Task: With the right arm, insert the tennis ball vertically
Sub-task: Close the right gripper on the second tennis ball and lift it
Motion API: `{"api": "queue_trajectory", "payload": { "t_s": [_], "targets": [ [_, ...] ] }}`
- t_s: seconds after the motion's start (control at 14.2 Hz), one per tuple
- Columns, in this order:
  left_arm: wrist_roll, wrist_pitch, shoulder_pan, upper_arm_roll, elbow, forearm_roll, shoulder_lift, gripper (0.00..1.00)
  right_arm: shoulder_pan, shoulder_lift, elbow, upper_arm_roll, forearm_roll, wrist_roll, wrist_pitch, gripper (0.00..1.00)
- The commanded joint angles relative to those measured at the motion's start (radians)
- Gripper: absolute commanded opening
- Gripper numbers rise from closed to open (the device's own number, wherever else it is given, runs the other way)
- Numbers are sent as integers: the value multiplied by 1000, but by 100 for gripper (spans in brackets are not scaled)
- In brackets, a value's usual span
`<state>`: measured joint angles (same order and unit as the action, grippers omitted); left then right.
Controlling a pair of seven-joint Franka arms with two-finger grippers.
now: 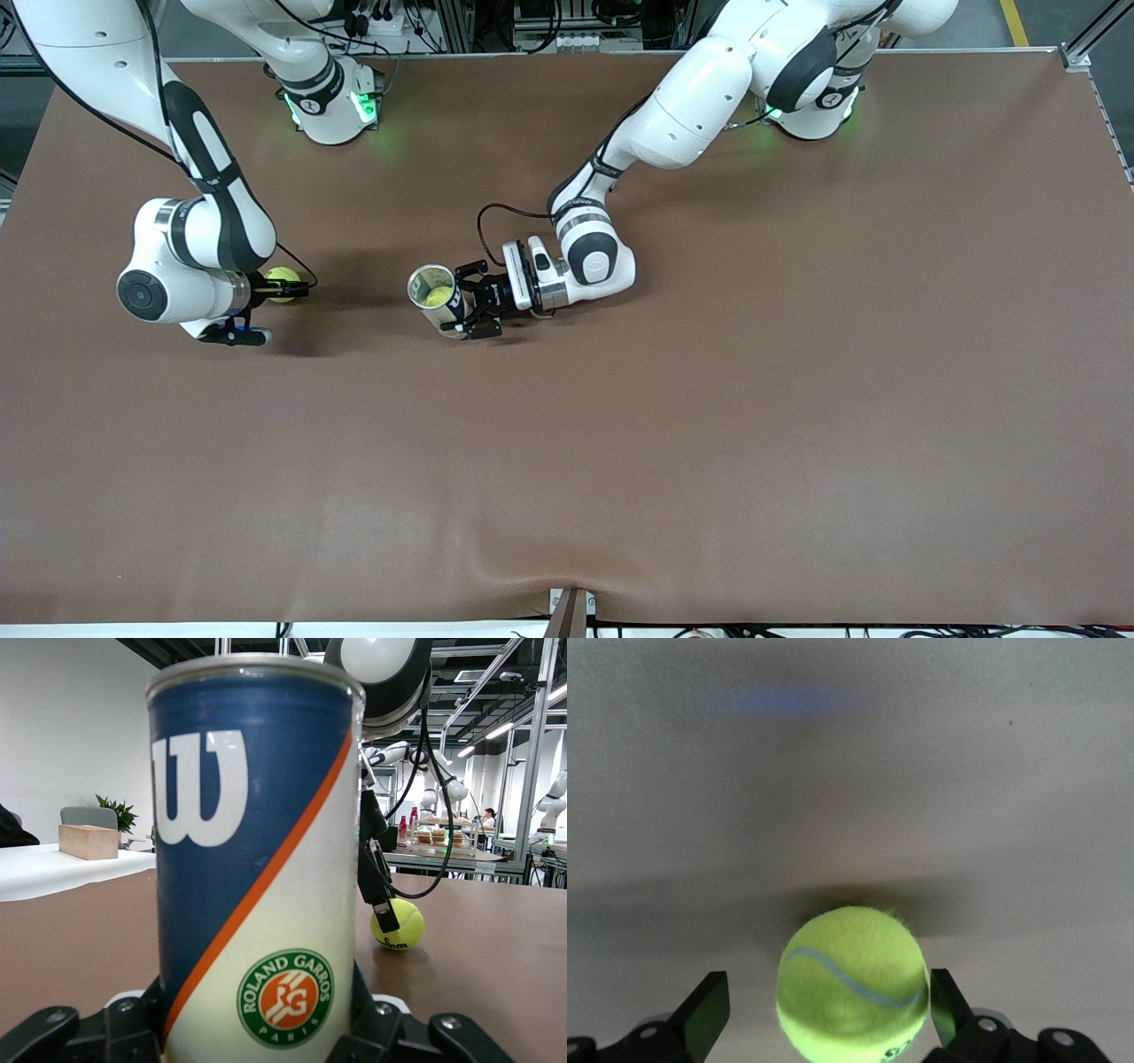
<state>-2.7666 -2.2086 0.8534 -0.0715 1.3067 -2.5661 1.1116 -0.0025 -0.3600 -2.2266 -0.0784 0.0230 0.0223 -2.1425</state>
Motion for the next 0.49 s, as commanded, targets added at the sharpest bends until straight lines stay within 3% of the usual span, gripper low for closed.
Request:
{"api": "queue_trajectory", "payload": {
  "t_s": [0.0, 0.14, 0.21, 0.35, 0.42],
  "targets": [
    [-197, 10, 1, -8, -6, -121, 27, 73, -30, -7, -15, 14, 0, 31, -4, 100],
    [-197, 10, 1, -8, -6, -121, 27, 73, -51, -13, -13, 14, 2, 91, -4, 100],
    [-196, 10, 1, -7, -6, -121, 27, 73, -60, -16, -11, 16, 5, 106, -4, 93],
    [-197, 10, 1, -7, -6, -121, 27, 73, -59, -16, -7, 17, 12, 107, -4, 62],
    [-196, 10, 1, -7, -6, -121, 27, 72, -57, -14, -5, 17, 24, 107, -2, 55]
  ]
}}
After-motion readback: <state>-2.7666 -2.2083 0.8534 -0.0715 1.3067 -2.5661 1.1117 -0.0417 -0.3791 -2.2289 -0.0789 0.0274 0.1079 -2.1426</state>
